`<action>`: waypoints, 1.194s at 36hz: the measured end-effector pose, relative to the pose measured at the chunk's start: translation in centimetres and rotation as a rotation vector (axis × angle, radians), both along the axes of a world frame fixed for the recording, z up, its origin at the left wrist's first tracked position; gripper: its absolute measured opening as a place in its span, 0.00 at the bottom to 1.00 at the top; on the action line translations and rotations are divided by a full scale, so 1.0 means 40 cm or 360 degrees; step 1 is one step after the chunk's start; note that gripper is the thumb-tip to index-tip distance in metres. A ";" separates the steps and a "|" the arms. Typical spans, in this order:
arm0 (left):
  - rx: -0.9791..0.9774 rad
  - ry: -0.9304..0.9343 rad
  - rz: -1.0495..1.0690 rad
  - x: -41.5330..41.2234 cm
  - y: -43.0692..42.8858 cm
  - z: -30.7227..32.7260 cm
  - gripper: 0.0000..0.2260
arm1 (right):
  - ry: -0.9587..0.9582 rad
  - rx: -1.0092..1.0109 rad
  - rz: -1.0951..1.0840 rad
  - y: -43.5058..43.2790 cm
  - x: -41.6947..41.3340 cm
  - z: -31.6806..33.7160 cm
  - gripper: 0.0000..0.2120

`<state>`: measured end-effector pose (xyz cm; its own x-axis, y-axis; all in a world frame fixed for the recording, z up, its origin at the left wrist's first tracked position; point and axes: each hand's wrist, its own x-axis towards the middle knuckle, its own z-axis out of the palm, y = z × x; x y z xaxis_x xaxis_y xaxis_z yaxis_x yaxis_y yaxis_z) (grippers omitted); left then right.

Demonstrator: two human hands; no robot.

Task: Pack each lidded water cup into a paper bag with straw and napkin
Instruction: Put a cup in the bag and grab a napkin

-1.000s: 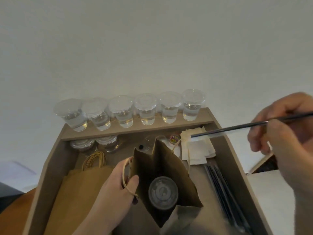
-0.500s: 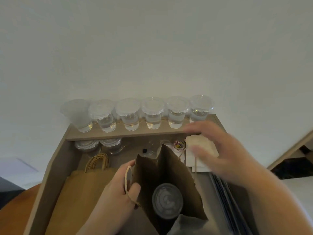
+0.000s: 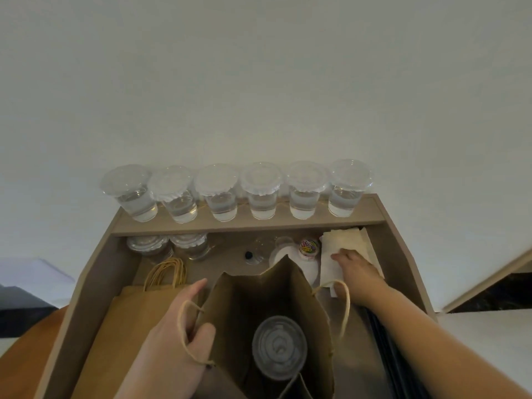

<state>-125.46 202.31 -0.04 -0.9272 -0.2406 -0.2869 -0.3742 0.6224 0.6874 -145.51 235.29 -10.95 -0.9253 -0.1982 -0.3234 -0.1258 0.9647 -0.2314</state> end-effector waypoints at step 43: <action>0.0295 0.0158 -0.0149 -0.009 0.033 0.009 0.24 | 0.0027 -0.0538 0.0558 -0.224 0.478 0.598 0.08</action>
